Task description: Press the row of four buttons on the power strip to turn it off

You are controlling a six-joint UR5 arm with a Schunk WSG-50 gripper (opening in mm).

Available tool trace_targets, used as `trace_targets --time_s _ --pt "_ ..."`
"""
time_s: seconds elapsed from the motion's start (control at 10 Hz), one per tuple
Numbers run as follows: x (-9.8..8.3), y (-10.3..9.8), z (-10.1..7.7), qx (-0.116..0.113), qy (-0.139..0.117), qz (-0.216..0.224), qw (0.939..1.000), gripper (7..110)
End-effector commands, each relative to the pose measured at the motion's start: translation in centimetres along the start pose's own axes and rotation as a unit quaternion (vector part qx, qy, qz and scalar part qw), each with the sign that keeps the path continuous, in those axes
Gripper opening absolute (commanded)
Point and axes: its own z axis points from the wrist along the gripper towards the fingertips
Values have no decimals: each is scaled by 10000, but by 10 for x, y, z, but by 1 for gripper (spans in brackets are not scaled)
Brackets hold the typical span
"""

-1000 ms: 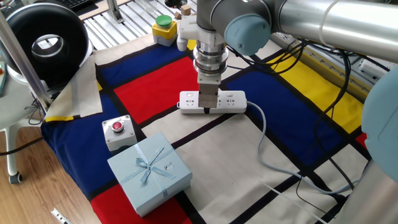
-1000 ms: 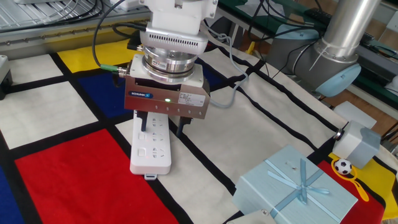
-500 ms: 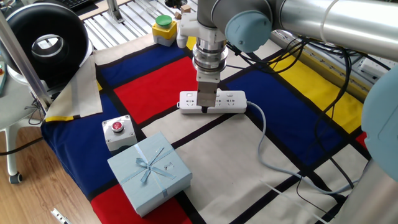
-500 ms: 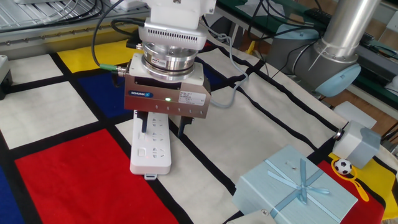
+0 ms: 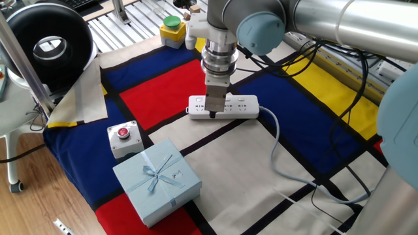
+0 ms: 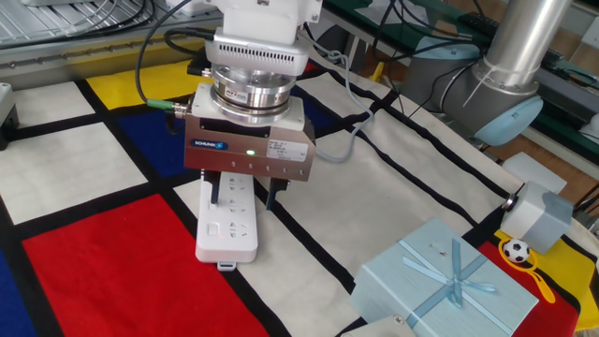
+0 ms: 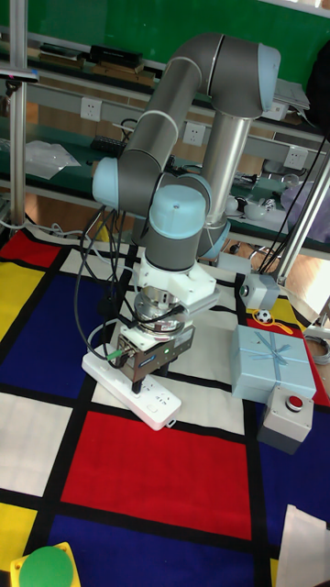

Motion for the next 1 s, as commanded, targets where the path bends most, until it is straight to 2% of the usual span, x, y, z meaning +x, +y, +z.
trace_targets --time_s 0.0,0.9 --pt "-3 3 2 -51 -81 63 9999 66" --pt "-3 0 5 -13 -65 56 10000 66"
